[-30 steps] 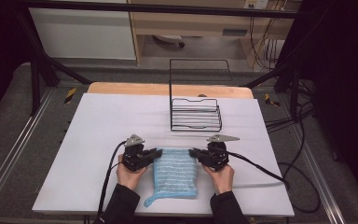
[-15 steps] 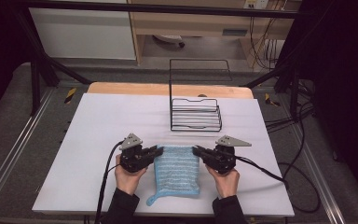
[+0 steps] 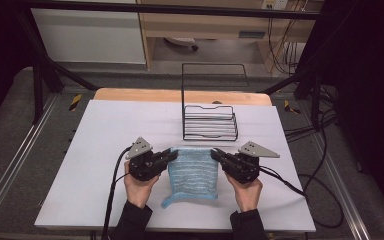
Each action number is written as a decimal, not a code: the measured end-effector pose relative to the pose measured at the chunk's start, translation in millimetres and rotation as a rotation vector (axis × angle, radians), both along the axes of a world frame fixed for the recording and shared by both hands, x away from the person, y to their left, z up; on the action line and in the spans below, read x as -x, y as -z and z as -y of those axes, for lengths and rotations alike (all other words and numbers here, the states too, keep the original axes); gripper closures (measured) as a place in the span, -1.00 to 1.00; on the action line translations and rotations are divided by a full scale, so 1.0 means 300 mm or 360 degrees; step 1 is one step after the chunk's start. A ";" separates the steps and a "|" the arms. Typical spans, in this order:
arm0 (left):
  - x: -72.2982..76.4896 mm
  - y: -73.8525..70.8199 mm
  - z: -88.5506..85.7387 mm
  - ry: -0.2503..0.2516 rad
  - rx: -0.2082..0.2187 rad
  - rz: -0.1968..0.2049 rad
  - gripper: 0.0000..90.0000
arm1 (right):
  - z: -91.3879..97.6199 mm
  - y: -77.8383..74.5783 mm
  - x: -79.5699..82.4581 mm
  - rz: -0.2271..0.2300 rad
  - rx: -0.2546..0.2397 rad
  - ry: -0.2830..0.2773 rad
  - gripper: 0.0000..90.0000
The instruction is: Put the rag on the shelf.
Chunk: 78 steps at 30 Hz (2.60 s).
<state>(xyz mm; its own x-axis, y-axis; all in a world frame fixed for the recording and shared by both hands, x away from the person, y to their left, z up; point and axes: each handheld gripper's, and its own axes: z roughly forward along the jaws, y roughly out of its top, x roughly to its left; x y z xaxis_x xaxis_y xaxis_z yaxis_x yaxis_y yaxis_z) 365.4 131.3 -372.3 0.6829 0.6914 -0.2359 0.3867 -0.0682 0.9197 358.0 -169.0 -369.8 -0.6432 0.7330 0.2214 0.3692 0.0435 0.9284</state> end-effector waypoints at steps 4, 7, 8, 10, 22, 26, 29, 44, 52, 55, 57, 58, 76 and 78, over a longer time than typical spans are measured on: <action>-0.003 -0.027 0.007 -0.0003 0.0018 0.0033 0.76 | 0.006 -0.028 0.003 0.0038 -0.0013 0.0012 0.87; -0.004 -0.047 0.012 -0.0003 0.0027 0.0066 0.76 | 0.011 -0.048 0.005 0.0065 -0.0020 0.0025 0.87; -0.005 -0.052 0.013 -0.0005 0.0034 0.0072 0.76 | 0.013 -0.055 0.006 0.0074 -0.0020 0.0026 0.87; -0.007 -0.062 0.015 -0.0006 0.0052 0.0082 0.76 | 0.015 -0.069 0.009 0.0096 -0.0024 0.0033 0.87; -0.014 -0.144 0.028 -0.0017 0.0117 0.0206 0.76 | 0.024 -0.156 0.014 0.0208 -0.0048 0.0073 0.87; -0.019 -0.170 0.032 -0.0018 0.0143 0.0236 0.76 | 0.026 -0.186 0.014 0.0256 -0.0059 0.0090 0.87; -0.023 -0.186 0.034 -0.0021 0.0162 0.0259 0.76 | 0.026 -0.207 0.015 0.0281 -0.0063 0.0100 0.87; -0.051 -0.286 0.052 -0.0024 0.0246 0.0378 0.75 | 0.032 -0.310 0.006 0.0422 -0.0085 0.0158 0.87; -0.076 -0.331 0.067 -0.0010 0.0276 0.0402 0.75 | 0.042 -0.357 -0.003 0.0472 -0.0102 0.0188 0.87; -0.087 -0.350 0.071 -0.0013 0.0285 0.0411 0.75 | 0.044 -0.373 -0.013 0.0487 -0.0118 0.0196 0.87; -0.095 -0.365 0.073 -0.0013 0.0298 0.0418 0.75 | 0.045 -0.385 -0.019 0.0501 -0.0126 0.0204 0.87; -0.099 -0.373 0.075 -0.0014 0.0303 0.0421 0.75 | 0.046 -0.391 -0.022 0.0513 -0.0129 0.0205 0.87; -0.159 -0.506 0.102 -0.0002 0.0372 0.0478 0.75 | 0.061 -0.515 -0.069 0.0619 -0.0147 0.0263 0.88; -0.168 -0.521 0.104 0.0003 0.0384 0.0476 0.75 | 0.063 -0.528 -0.076 0.0629 -0.0150 0.0269 0.88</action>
<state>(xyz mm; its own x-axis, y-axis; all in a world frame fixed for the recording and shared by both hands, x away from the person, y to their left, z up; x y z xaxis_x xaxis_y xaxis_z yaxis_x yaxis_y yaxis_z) 415.9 100.0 -216.0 0.7473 0.6391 -0.1818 0.0988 0.1637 0.9815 380.8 -187.8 -211.5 -0.5645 0.8237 0.0533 -0.0204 -0.0784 0.9967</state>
